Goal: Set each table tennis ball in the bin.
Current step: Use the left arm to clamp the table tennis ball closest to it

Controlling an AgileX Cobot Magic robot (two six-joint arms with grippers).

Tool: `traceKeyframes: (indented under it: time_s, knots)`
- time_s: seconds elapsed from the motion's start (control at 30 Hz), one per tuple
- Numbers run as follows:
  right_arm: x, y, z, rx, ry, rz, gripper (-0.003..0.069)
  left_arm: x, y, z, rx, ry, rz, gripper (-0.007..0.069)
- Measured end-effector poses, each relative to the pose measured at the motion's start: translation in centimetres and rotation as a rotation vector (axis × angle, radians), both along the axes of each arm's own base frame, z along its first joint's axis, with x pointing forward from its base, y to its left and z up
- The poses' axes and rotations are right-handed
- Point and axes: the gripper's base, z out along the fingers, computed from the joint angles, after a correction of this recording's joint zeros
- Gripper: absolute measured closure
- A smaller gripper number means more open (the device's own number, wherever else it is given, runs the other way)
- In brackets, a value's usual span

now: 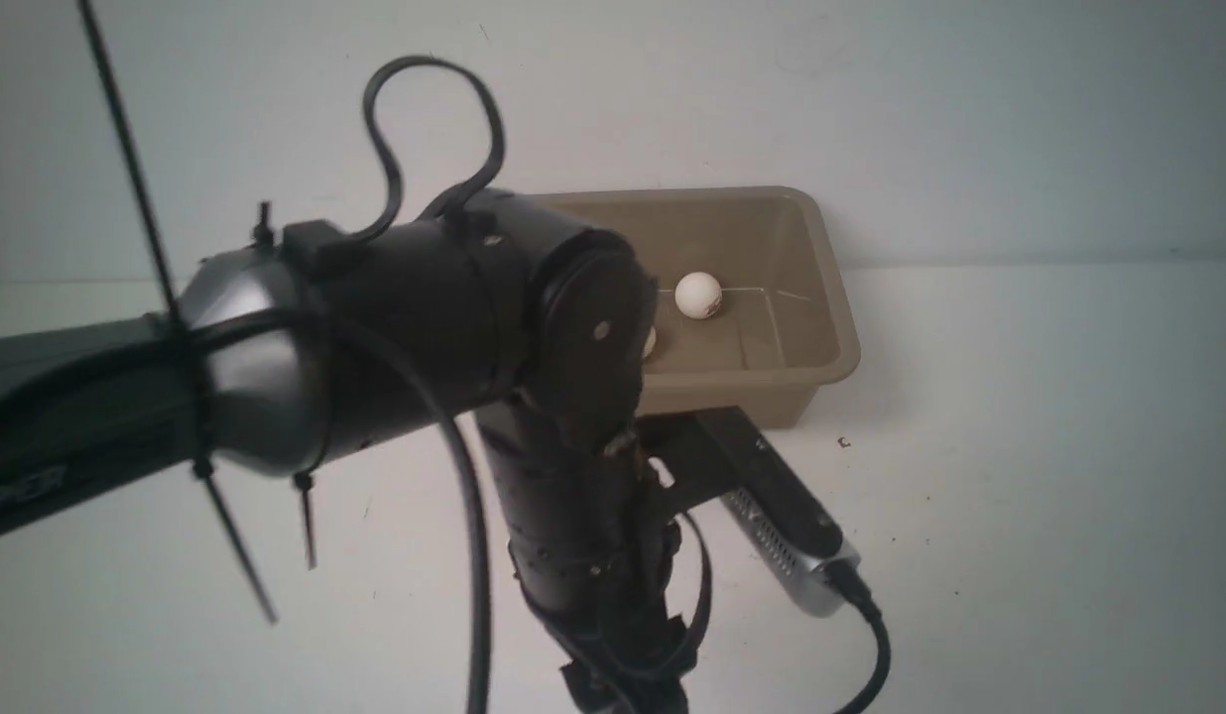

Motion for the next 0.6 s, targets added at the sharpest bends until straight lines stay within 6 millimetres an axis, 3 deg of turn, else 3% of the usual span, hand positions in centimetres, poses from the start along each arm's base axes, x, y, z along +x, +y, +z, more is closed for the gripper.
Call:
traceKeyframes:
  time_s: [0.37, 0.6]
  knots:
    - [-0.1, 0.1, -0.1, 0.013, 0.016, 0.011, 0.0675, -3.5, 1.9, -3.1, -0.123, 0.059, 0.039, 0.0177]
    - [-0.3, 0.3, -0.1, 0.027, 0.033, 0.023, 0.0675, -4.1, 1.6, -3.0, -0.203, 0.081, 0.025, 0.0177]
